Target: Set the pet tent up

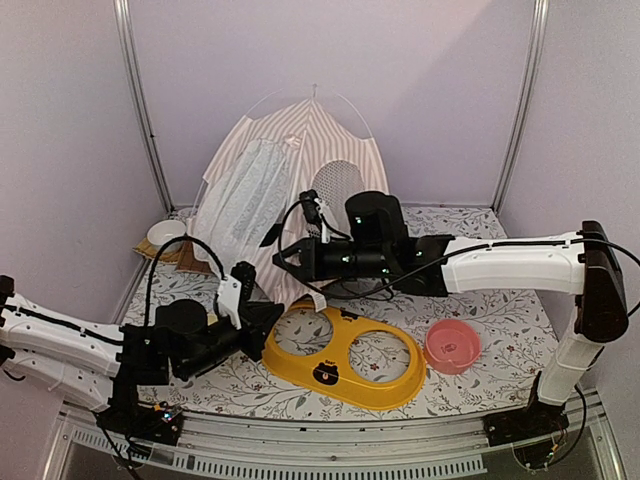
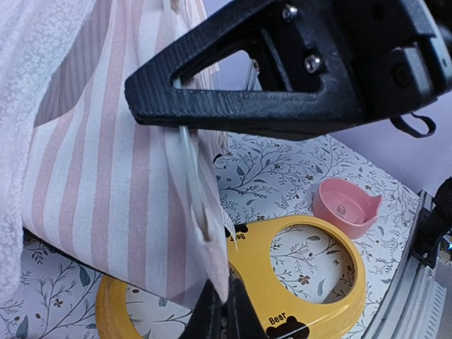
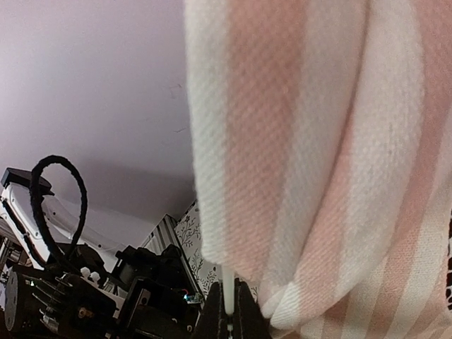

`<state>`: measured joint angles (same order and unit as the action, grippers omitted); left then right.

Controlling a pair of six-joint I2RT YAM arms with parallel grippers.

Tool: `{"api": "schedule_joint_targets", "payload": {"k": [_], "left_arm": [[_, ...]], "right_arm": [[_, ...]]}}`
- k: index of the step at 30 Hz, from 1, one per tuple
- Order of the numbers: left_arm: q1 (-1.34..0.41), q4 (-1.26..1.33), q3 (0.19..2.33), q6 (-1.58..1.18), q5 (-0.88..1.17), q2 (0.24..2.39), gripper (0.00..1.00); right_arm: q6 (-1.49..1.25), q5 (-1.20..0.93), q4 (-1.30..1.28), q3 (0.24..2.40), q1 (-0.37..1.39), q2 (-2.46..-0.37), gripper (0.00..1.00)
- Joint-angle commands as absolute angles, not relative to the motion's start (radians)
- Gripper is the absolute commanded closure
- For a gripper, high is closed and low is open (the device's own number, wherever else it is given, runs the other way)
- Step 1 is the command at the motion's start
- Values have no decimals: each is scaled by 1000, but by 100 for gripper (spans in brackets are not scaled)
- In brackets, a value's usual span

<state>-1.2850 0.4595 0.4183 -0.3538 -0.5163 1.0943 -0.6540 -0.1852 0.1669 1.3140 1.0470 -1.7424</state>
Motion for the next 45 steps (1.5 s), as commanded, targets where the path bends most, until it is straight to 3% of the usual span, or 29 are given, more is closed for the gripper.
{"api": "schedule_joint_targets", "payload": {"k": [1, 4, 7, 19, 25, 33, 39, 42, 45], "left_arm": [[-1292, 360, 439, -383, -451, 1104, 93], [-1286, 354, 444, -395, -456, 1094, 82], [-1280, 337, 449, -407, -471, 1086, 79], [-1199, 241, 507, -424, -492, 1011, 77], [-1152, 190, 530, -430, -474, 953, 73], [-1065, 78, 581, -431, -486, 873, 60], [-967, 24, 627, -409, -453, 862, 59], [-914, -1, 660, -399, -431, 881, 58], [-846, -38, 702, -398, -392, 927, 58]], "right_arm": [[-643, -54, 209, 1321, 1026, -1735, 100], [-651, -55, 209, 1318, 1032, -1736, 100], [-656, -59, 210, 1320, 1037, -1742, 100], [-651, -62, 197, 1337, 1049, -1758, 100], [-594, 114, 113, 1279, 1070, -1694, 100], [-503, 253, -33, 1198, 1068, -1603, 100], [-571, 342, -144, 1066, 1005, -1487, 100], [-639, 362, -208, 994, 954, -1415, 90], [-693, 342, -242, 921, 892, -1351, 71]]}}
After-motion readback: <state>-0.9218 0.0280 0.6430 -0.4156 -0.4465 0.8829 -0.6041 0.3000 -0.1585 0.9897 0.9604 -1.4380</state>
